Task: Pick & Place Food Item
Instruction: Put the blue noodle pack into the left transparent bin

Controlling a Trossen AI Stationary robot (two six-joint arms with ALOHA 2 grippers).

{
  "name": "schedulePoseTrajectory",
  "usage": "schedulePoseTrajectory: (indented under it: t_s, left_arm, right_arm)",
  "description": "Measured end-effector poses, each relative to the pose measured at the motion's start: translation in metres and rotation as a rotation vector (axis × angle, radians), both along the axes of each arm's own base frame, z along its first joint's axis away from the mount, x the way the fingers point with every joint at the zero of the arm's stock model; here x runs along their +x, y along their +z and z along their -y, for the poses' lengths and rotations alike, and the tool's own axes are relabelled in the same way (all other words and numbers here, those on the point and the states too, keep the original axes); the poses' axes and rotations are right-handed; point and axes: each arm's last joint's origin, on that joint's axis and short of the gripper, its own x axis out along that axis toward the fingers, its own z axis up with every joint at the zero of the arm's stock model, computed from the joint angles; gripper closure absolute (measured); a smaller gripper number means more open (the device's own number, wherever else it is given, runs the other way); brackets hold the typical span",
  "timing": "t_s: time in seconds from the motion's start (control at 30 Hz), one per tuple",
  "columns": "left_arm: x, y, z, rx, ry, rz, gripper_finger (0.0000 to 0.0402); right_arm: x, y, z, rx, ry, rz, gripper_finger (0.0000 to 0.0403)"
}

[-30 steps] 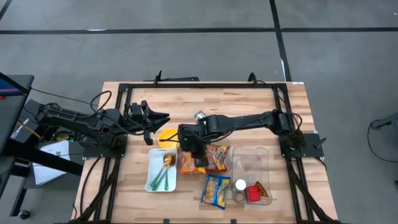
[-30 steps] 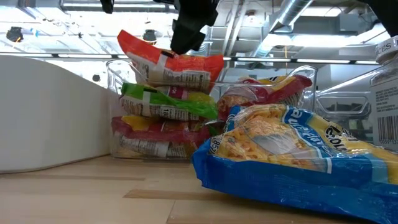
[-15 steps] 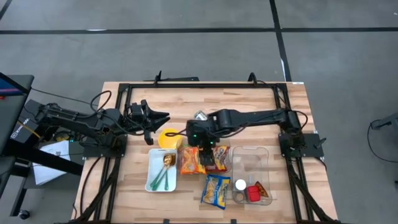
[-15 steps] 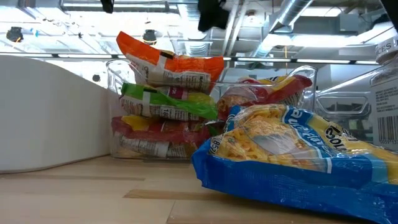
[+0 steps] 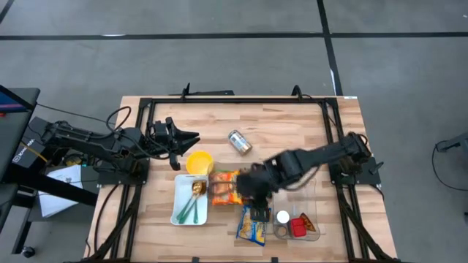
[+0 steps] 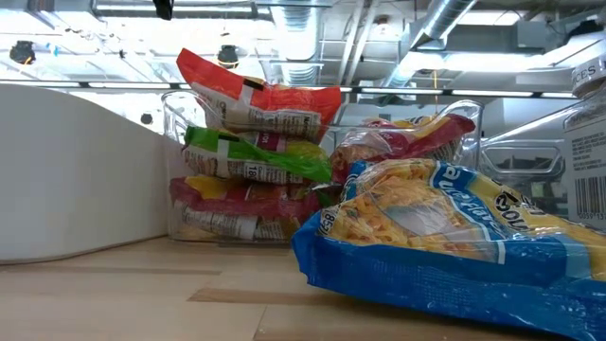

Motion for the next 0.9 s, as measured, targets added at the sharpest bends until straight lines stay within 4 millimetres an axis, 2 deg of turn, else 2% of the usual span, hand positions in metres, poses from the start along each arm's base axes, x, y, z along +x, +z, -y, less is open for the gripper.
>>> schedulePoseTrajectory:
  t_s: [0.1,0.4,0.9]
  left_arm:
    - [0.0,0.0,0.0,0.0,0.0,0.0,0.0325]
    - [0.0,0.0,0.0,0.019,0.0,-0.005,0.0325]
    - [0.0,0.0,0.0,-0.018,-0.004,0.008,0.0325]
  right_arm:
    - [-0.008,-0.001,-0.022,-0.021,-0.022,0.007,0.0227]
    - [-0.034,-0.007,-0.069,-0.049,-0.025,-0.006,0.0227]
    - [-0.044,-0.006,-0.079,-0.064,-0.008,-0.025,0.0227]
